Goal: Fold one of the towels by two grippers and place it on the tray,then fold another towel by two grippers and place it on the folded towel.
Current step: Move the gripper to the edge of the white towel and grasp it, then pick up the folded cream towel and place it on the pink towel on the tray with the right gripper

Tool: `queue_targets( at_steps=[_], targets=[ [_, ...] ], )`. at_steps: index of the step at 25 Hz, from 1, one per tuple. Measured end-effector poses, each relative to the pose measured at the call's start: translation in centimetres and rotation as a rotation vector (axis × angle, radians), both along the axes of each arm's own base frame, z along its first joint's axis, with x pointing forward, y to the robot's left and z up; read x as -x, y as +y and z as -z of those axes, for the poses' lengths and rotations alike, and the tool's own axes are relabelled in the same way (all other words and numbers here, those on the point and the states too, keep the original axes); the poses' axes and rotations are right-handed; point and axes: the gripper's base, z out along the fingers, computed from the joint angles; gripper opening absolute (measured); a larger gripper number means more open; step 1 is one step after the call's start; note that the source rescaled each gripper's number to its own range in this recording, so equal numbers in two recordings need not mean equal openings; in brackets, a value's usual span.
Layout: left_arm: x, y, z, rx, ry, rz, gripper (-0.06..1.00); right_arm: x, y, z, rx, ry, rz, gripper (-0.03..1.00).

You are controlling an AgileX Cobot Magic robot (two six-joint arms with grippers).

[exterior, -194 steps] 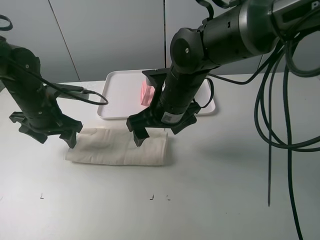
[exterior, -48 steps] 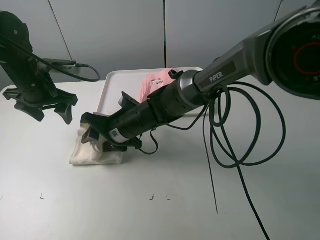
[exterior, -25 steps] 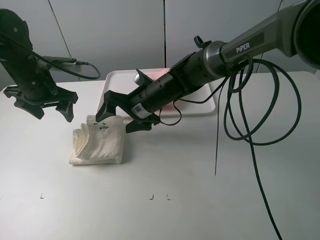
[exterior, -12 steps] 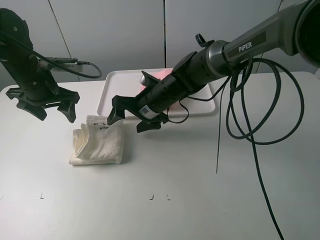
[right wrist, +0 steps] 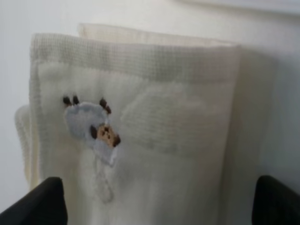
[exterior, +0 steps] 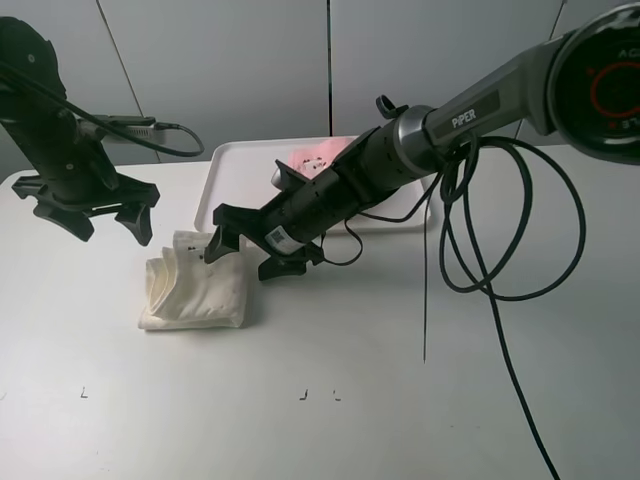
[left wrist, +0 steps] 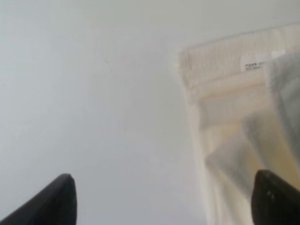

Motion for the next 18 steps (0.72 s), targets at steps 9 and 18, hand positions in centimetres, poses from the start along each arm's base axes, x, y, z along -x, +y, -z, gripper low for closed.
queue_targets(
  at_steps=[9,18],
  targets=[
    [0.0,0.0,0.0,-0.002,-0.004,0.019,0.97,1.0,1.7,1.5,0.005,0.017,0.004,0.44],
    [0.0,0.0,0.0,-0.002,-0.004,0.023,0.97,1.0,1.9,1.7,0.021,-0.031,-0.009,0.07]
  ],
)
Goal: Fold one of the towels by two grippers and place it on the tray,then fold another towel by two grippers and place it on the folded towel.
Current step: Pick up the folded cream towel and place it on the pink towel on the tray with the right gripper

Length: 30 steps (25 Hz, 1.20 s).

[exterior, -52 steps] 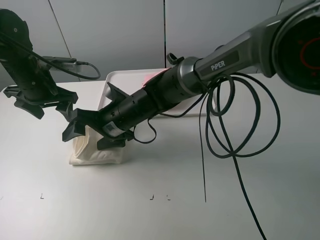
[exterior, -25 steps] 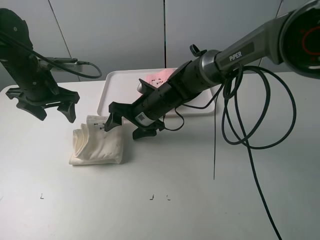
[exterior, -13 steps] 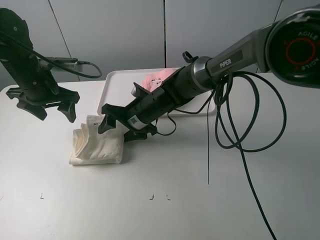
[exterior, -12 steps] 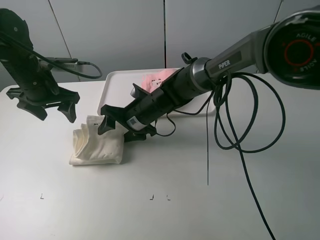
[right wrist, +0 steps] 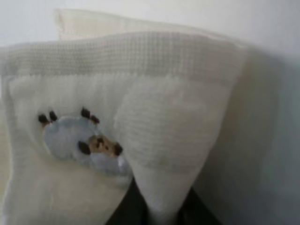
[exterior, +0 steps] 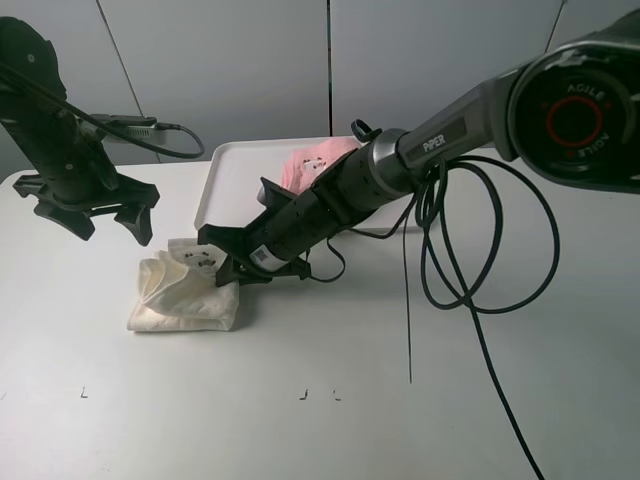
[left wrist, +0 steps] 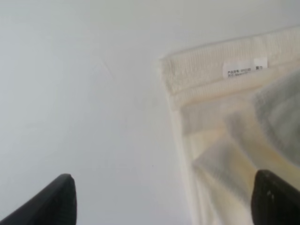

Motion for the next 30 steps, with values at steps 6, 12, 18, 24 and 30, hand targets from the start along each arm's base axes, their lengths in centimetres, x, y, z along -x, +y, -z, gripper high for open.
queue_targets(
  at_steps=[6,12,18,24,30],
  targets=[
    [0.0,0.0,0.0,-0.001,0.004,0.0,0.97,-1.1,0.4,-4.2,0.064,-0.222,-0.152,0.07],
    [0.2,0.1,0.0,-0.01,0.019,0.002,0.97,-4.0,0.9,-9.6,0.22,-0.425,-0.219,0.07],
    [0.2,0.1,0.0,-0.01,0.021,0.002,0.97,-7.1,0.2,-14.6,0.299,-0.541,-0.173,0.07],
    [0.3,0.1,0.0,-0.014,0.029,0.016,0.97,-10.7,-4.7,-16.0,0.286,-0.425,0.001,0.07],
    [0.3,0.1,0.0,-0.012,0.029,0.018,0.97,-13.0,-9.7,-15.2,0.272,-0.279,0.096,0.07]
  ],
)
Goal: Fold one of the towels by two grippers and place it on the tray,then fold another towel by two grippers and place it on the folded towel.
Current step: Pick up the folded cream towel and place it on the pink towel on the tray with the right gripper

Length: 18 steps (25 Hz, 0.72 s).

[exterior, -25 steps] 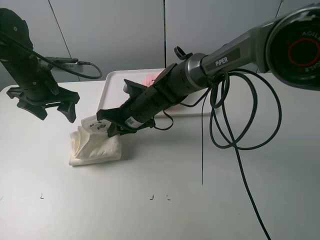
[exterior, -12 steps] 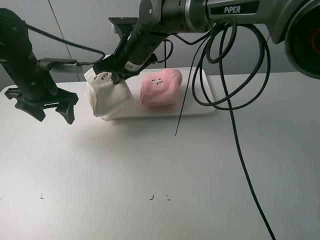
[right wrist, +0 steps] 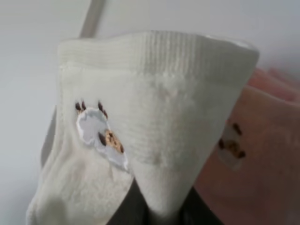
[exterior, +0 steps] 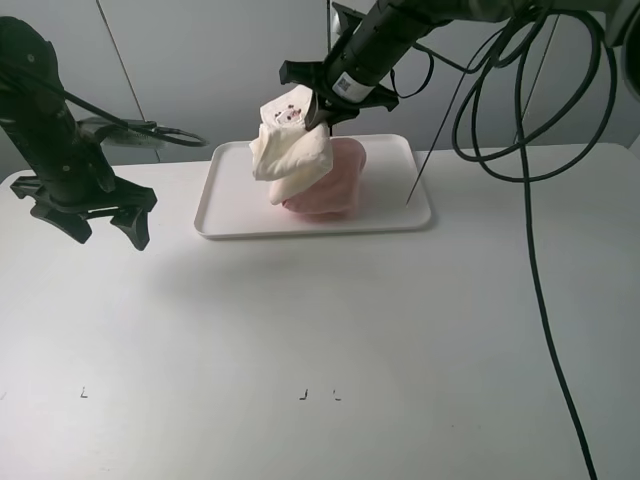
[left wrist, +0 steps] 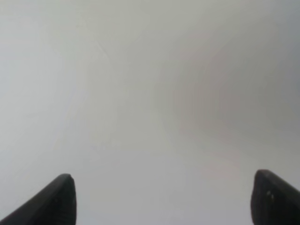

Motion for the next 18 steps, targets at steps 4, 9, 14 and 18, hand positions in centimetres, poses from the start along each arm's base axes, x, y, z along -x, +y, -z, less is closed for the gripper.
queue_targets(
  at_steps=[4,9,14,18],
  targets=[
    [0.0,0.0,0.0,0.001,0.0,0.001,0.97,-0.8,-1.5,0.8,0.007,0.019,0.033,0.07],
    [0.0,0.0,0.0,0.003,0.001,0.004,0.97,-1.3,-1.5,1.4,0.0,0.003,0.054,0.25],
    [0.0,0.0,0.0,0.003,0.001,0.005,0.97,-1.5,-1.5,1.3,-0.007,-0.022,0.07,0.92],
    [0.0,0.0,0.0,0.003,0.001,0.005,0.97,-1.5,-1.8,1.6,0.044,-0.02,0.054,0.99]
  ],
)
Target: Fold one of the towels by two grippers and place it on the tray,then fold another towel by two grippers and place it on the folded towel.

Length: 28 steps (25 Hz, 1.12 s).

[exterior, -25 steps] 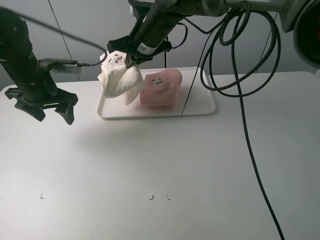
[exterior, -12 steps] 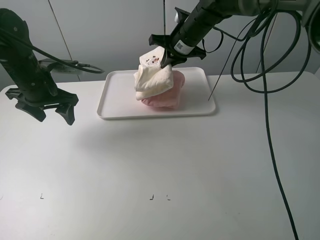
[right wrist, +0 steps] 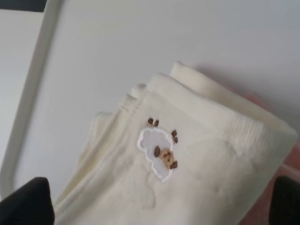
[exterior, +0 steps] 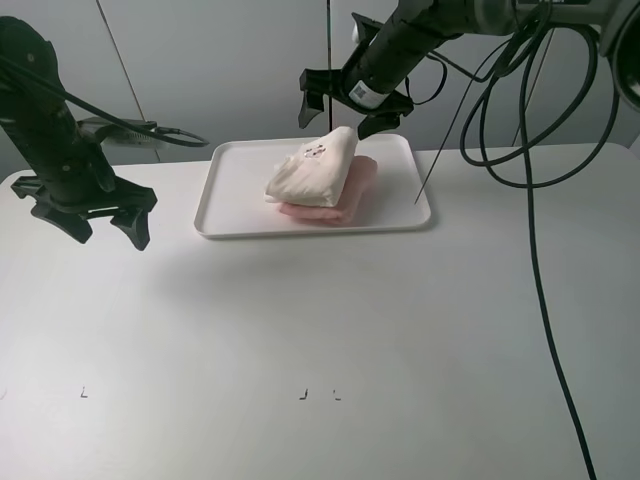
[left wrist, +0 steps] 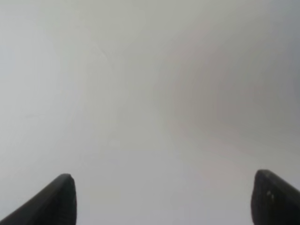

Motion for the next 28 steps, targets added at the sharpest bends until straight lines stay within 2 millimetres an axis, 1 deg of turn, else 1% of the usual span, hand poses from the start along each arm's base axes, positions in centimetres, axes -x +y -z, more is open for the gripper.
queue_targets(
  at_steps=[2,4,6,9,11,12,14,16,18,20,21,25,26,27,28],
  targets=[
    [0.0,0.0,0.0,0.0,0.0,0.0,0.97,0.2,-0.3,-0.3,0.046,-0.001,-0.018,1.0],
    [0.0,0.0,-0.1,0.0,-0.002,0.002,0.97,0.4,-0.8,-1.3,0.091,-0.021,-0.034,1.0],
    [0.1,0.0,-0.5,0.003,-0.016,0.004,0.97,0.7,-1.4,-2.9,0.145,-0.057,-0.051,1.0],
    [0.5,0.1,-2.5,0.022,-0.107,0.006,0.97,1.5,-2.3,-5.9,0.213,-0.109,-0.055,1.0],
    [1.8,0.3,-4.2,0.041,-0.189,0.002,0.97,2.2,-3.0,-8.3,0.239,-0.149,-0.05,1.0],
    [2.6,0.5,-4.8,0.049,-0.224,-0.002,0.97,2.6,-3.3,-9.2,0.246,-0.163,-0.048,1.0],
    [4.8,0.9,-5.7,0.061,-0.272,-0.003,0.97,4.0,-3.9,-10.9,0.247,-0.186,-0.044,1.0],
    [7.1,1.4,-6.1,0.069,-0.3,-0.011,0.97,5.6,-4.6,-11.9,0.244,-0.21,-0.037,1.0],
    [9.6,1.9,-6.4,0.078,-0.322,-0.025,0.97,7.7,-5.5,-12.5,0.246,-0.234,-0.036,1.0],
    [11.7,2.3,-7.0,0.088,-0.357,-0.031,0.97,10.2,-6.6,-13.0,0.242,-0.262,-0.03,1.0],
    [12.8,2.6,-7.4,0.094,-0.382,-0.033,0.97,11.4,-7.1,-12.8,0.249,-0.262,-0.033,1.0],
    [16.2,3.2,-9.2,0.117,-0.481,-0.037,0.97,16.9,-9.4,-13.3,0.253,-0.301,-0.031,1.0],
    [17.0,3.4,-9.8,0.122,-0.512,-0.036,0.97,18.2,-10.0,-13.0,0.256,-0.293,-0.032,1.0],
    [17.6,3.6,-10.2,0.121,-0.529,-0.034,0.97,19.5,-10.5,-13.2,0.251,-0.304,-0.029,1.0],
    [18.4,3.8,-10.7,0.12,-0.549,-0.033,0.97,21.0,-11.1,-12.7,0.253,-0.294,-0.029,1.0]
  ],
)
